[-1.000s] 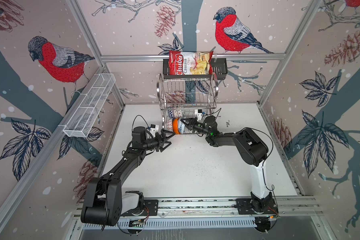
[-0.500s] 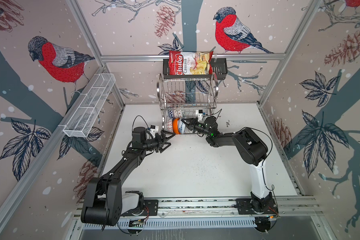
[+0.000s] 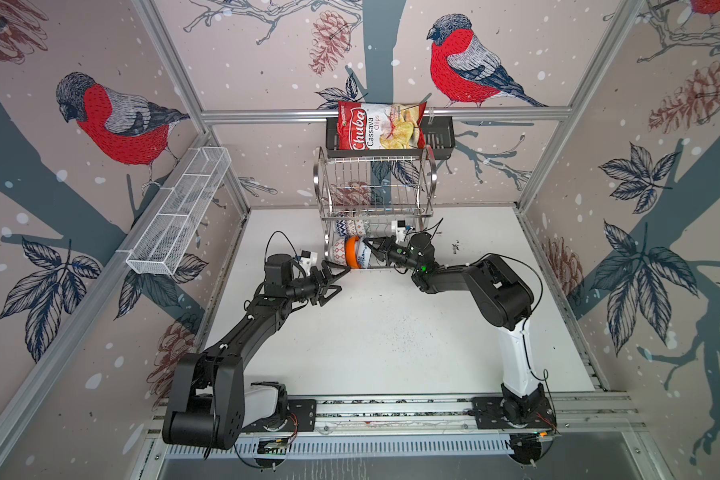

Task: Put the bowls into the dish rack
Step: 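Push the floral bowl into the lower rack slot beside the orange-rimmed bowl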

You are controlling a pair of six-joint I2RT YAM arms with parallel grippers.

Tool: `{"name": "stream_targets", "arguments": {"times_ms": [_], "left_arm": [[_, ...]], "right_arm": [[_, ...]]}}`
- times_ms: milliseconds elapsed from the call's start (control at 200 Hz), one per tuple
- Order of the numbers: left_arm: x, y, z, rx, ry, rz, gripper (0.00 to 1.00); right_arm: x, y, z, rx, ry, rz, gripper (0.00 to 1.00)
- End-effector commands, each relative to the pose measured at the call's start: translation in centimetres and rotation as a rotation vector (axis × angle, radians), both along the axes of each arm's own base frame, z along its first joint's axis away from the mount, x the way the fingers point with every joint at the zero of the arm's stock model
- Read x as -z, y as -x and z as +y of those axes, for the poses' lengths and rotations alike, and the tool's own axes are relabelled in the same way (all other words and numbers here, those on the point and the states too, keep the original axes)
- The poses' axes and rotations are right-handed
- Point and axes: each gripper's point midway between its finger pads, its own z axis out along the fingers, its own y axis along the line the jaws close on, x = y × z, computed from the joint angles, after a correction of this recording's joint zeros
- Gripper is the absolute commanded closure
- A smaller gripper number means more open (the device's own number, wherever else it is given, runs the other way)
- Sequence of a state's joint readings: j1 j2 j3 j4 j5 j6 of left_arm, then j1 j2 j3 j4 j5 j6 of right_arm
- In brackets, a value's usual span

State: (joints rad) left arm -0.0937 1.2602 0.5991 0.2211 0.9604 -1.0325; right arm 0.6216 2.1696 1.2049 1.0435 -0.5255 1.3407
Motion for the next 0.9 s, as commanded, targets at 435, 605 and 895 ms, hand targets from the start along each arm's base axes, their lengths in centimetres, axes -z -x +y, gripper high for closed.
{"name": "stream_targets", "arguments": {"times_ms": [435, 605, 895], "left_arm": [[0.2, -0.2, 0.2, -0.001, -0.017, -0.012, 0.03], [0.1, -0.4, 0.2, -0.002, -0.017, -0.014, 0.03], [0.2, -0.3, 0.2, -0.004, -0.017, -0.011, 0.03]], "right_arm": [[0.0, -0.7, 0.3, -0.010, 0.063, -0.028, 1.00], [0.5, -0.6, 0.2, -0.018, 0.074, -0.019, 1.00], [1.1, -0.1, -0.1, -0.031, 0.111, -0.017, 1.00]]}}
